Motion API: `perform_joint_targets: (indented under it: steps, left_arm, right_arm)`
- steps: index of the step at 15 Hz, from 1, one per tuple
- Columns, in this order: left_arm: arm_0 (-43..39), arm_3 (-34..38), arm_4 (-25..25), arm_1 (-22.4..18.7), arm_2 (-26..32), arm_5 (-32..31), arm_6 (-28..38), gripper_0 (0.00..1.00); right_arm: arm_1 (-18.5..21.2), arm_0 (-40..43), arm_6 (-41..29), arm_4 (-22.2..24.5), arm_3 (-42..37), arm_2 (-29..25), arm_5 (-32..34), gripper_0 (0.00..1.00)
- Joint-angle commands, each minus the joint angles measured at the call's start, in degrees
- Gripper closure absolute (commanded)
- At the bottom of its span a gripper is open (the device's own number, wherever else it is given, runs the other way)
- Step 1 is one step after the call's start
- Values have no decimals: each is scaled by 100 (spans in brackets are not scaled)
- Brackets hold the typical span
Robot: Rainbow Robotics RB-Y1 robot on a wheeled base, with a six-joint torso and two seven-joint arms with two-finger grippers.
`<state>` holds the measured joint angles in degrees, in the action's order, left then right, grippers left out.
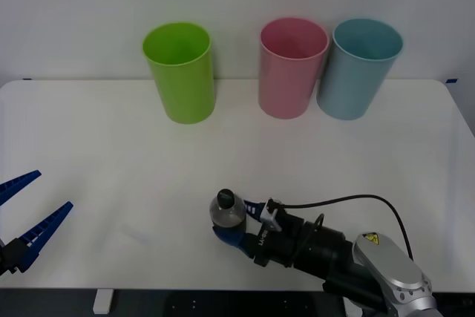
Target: Grasp the object on the table and drop it into the matching bin: aluminum can to the light blue bin, PET bottle to the pink bin.
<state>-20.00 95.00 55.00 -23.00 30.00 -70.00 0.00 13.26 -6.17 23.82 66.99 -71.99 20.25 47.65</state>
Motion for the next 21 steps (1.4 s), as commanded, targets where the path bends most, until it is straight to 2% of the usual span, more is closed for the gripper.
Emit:
perform_joint_targets:
  steps: [1,5,12,21]
  left_arm:
    - [0,0,0,0,0,0,0,0]
    - [0,0,0,0,0,0,0,0]
    - [0,0,0,0,0,0,0,0]
    - [0,0,0,0,0,0,0,0]
  right_arm:
    - [1,-7,-9,-2,1,-12,-10,100]
    - [27,-25,-61,-2,-61,-65,43,100]
    - [555,54,-404,-626,-553,-118,-106,100]
    - [1126,344,-2171,-687,-1696,-1155,-142,100]
